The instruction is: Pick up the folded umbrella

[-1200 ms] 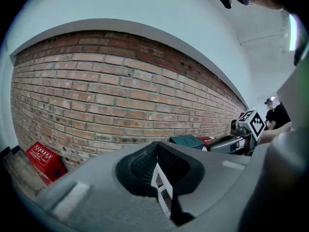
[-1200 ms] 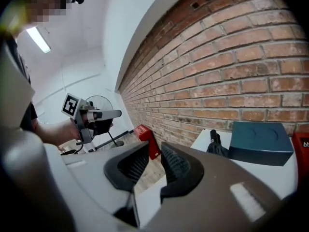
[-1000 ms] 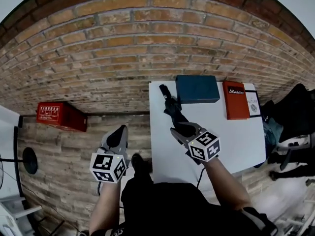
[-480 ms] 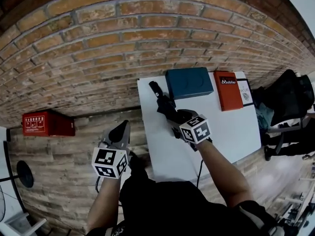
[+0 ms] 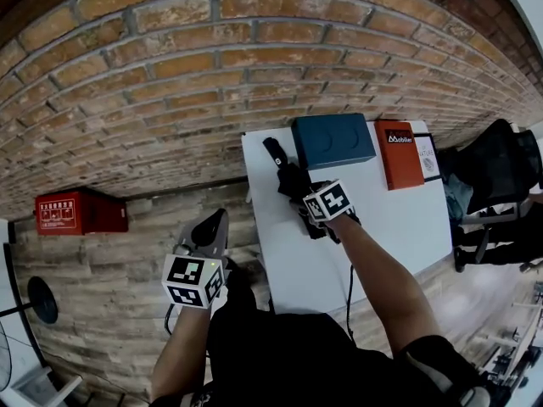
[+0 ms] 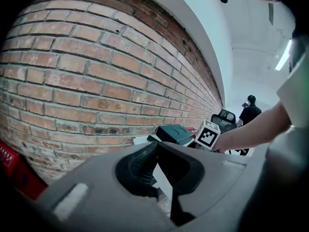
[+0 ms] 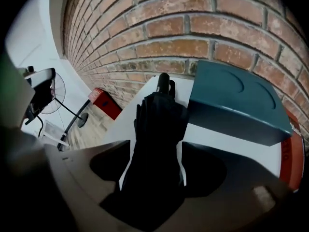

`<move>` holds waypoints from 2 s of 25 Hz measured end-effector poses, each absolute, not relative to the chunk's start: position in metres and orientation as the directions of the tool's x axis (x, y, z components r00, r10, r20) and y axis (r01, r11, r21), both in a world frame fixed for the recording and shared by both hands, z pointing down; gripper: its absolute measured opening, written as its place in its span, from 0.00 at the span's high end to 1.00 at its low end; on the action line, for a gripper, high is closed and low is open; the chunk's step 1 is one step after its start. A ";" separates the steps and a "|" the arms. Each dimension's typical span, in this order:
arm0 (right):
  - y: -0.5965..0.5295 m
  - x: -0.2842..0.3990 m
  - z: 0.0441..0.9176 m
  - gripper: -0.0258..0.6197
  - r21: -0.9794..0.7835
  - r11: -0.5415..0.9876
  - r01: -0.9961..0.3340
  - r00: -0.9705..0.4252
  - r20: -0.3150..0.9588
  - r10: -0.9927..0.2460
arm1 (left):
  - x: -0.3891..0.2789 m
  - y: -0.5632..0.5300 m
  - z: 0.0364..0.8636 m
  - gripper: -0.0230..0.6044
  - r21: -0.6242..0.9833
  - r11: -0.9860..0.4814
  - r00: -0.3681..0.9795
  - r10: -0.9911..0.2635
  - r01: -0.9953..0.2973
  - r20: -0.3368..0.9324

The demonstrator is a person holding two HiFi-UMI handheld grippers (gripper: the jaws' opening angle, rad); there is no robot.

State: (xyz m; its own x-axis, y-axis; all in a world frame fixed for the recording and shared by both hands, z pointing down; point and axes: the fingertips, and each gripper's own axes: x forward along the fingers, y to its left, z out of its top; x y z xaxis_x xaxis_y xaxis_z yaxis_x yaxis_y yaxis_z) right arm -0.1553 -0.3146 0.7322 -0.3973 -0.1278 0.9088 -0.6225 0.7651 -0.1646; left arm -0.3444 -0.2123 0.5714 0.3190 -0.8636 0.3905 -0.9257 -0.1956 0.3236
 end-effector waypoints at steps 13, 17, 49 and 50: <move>-0.313 -0.160 0.755 0.49 -0.059 0.788 -0.612 -0.215 0.972 -0.094 | -0.345 -0.225 0.584 0.95 0.355 -0.252 0.388 -0.834 -0.900 0.392; -0.312 -0.160 0.756 0.48 -0.049 0.782 -0.622 -0.224 0.967 -0.118 | -0.336 -0.226 0.583 0.95 0.364 -0.287 0.424 -0.820 -0.886 0.385; -0.287 -0.147 0.589 0.56 -0.299 0.813 -0.500 -0.768 0.586 -0.256 | -0.252 -0.207 0.486 0.95 0.218 -0.343 0.399 -0.857 -0.914 0.326; -0.288 -0.145 0.578 0.56 -0.304 0.813 -0.497 -0.783 0.561 -0.269 | -0.252 -0.208 0.482 0.95 0.213 -0.343 0.397 -0.859 -0.915 0.323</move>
